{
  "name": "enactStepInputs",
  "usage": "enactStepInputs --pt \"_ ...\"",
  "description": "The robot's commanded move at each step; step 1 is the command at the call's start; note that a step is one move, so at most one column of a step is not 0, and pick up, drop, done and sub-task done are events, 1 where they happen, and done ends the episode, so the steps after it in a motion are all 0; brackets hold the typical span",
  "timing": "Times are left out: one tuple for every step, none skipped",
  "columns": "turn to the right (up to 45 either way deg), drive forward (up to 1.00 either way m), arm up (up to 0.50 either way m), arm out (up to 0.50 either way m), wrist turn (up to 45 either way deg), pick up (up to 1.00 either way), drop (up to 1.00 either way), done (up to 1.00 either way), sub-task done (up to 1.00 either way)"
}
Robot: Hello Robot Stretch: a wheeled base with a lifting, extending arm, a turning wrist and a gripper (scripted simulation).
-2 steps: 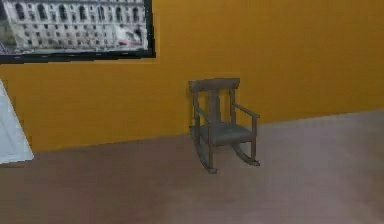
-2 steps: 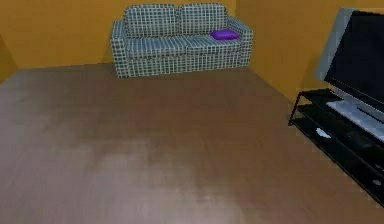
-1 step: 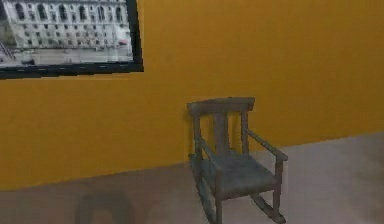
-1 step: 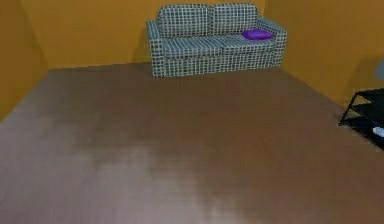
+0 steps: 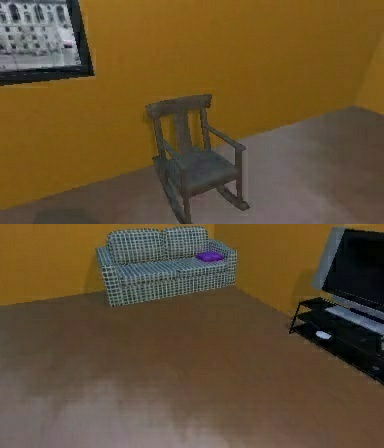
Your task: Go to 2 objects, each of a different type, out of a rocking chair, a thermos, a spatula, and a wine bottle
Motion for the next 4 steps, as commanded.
enactStepInputs --pt "0.0 0.0 0.0 0.0 0.0 0.0 0.0 0.0 1.0" --pt "-45.0 0.0 0.0 0.0 0.0 0.0 0.0 0.0 0.0" --pt "-45.0 0.0 0.0 0.0 0.0 0.0 0.0 0.0 0.0" --pt "-6.0 0.0 0.0 0.0 0.0 0.0 0.0 0.0 0.0"
